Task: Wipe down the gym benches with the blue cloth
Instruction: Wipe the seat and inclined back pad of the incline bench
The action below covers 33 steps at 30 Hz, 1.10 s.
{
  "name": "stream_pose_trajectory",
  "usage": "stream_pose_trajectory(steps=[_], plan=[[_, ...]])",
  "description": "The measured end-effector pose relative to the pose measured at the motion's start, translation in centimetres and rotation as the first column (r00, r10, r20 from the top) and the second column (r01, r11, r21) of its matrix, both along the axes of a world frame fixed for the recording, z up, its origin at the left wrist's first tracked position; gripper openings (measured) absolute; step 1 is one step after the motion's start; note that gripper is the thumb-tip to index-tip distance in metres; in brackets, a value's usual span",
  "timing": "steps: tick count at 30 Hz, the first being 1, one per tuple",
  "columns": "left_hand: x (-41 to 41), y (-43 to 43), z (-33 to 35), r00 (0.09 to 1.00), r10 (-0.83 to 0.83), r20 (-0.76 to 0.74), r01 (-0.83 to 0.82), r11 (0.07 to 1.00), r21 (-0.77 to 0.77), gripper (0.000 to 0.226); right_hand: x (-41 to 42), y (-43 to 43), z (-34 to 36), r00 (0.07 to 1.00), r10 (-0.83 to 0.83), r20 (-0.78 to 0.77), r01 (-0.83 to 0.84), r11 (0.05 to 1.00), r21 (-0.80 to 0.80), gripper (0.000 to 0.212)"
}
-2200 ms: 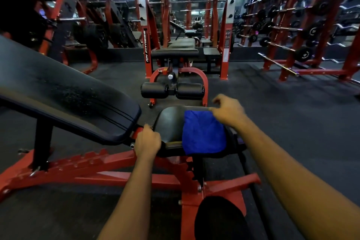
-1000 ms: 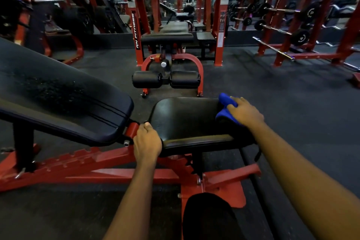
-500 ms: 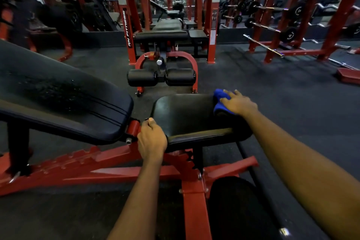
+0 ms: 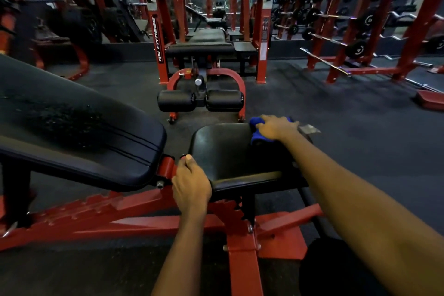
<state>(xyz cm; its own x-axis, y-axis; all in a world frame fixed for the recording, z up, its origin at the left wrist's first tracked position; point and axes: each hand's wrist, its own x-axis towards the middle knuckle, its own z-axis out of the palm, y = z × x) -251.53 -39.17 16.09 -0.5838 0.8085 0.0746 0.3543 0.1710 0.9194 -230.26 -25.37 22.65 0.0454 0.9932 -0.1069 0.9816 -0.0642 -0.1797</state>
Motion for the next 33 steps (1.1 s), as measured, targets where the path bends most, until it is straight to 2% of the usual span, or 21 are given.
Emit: stream_pose_trajectory(steps=[3, 5, 10, 14, 18, 21, 24, 26, 29, 33], plan=[[-0.1, -0.1, -0.2, 1.0, 0.017, 0.001, -0.017, 1.0, -0.011, 0.052, -1.4, -2.1, -0.4, 0.972, 0.232, 0.026, -0.233, 0.972, 0.033, 0.051], [0.0, -0.1, 0.0, 1.0, 0.009, 0.003, -0.009, 1.0, 0.005, 0.053, 0.2, -3.7, -0.8, 0.945, 0.326, 0.009, -0.326, 0.944, 0.052, 0.051], [0.2, -0.3, 0.0, 1.0, 0.021, 0.022, -0.021, 1.0, 0.021, 0.057, 0.3, -1.9, -0.4, 0.985, 0.172, -0.012, -0.172, 0.985, 0.006, 0.053], [0.4, -0.8, 0.5, 0.998, 0.054, 0.041, -0.056, 0.997, 0.048, 0.055, -6.4, 0.9, 0.1, 0.976, 0.219, -0.006, -0.219, 0.976, 0.017, 0.05], [0.6, -0.9, 0.9, 0.997, 0.07, 0.043, -0.071, 0.997, 0.035, 0.053, -10.2, -1.3, -0.9, 0.877, 0.476, 0.067, -0.479, 0.876, 0.054, 0.049], [0.3, -1.2, 1.0, 0.996, 0.081, 0.03, -0.081, 0.997, 0.017, 0.054, -8.4, -3.9, -2.0, 0.807, 0.591, 0.026, -0.588, 0.796, 0.142, 0.049], [-0.7, -2.4, 0.1, 0.997, 0.073, 0.033, -0.075, 0.994, 0.082, 0.057, -8.3, -1.9, -1.6, 0.861, 0.508, -0.016, -0.504, 0.857, 0.102, 0.05], [-1.8, -3.5, -0.5, 0.998, 0.057, 0.036, -0.062, 0.986, 0.152, 0.065, -10.6, -0.1, -1.1, 0.897, 0.442, 0.027, -0.443, 0.896, 0.032, 0.053], [-3.6, -4.7, -1.0, 0.995, 0.081, 0.05, -0.089, 0.975, 0.206, 0.065, -14.0, -0.6, -0.9, 0.88, 0.466, 0.091, -0.467, 0.884, -0.018, 0.053], [-4.3, -5.0, -1.0, 0.987, 0.147, 0.069, -0.158, 0.964, 0.214, 0.064, -14.8, -7.4, -1.5, 0.83, 0.543, 0.128, -0.554, 0.829, 0.072, 0.051]])
